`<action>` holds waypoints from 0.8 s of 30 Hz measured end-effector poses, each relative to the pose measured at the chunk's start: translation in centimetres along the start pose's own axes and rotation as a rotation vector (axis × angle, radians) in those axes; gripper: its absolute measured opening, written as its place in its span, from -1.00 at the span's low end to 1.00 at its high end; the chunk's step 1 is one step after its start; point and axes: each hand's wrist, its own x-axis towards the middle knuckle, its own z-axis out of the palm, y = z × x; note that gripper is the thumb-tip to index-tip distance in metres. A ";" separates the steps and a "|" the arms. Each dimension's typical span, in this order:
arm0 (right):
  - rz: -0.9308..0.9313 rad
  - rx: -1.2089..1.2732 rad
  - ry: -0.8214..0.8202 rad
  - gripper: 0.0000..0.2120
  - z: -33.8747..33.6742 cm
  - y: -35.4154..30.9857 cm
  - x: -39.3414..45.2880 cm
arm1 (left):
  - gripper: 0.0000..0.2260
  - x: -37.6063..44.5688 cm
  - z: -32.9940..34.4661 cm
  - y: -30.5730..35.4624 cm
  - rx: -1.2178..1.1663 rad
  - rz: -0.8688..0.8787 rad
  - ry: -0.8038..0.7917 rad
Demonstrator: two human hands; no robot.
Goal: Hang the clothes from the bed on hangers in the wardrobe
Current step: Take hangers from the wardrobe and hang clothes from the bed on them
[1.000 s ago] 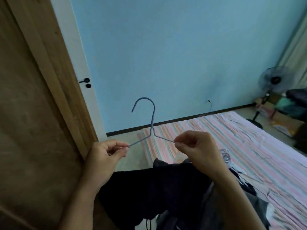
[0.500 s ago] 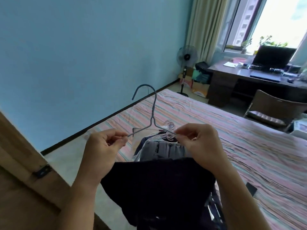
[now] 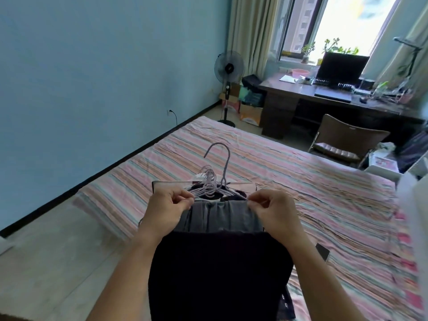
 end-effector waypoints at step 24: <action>0.226 -0.203 -0.437 -0.80 21.3 23.8 28.9 | -0.17 27.0 18.3 -19.4 0.713 -0.180 -0.303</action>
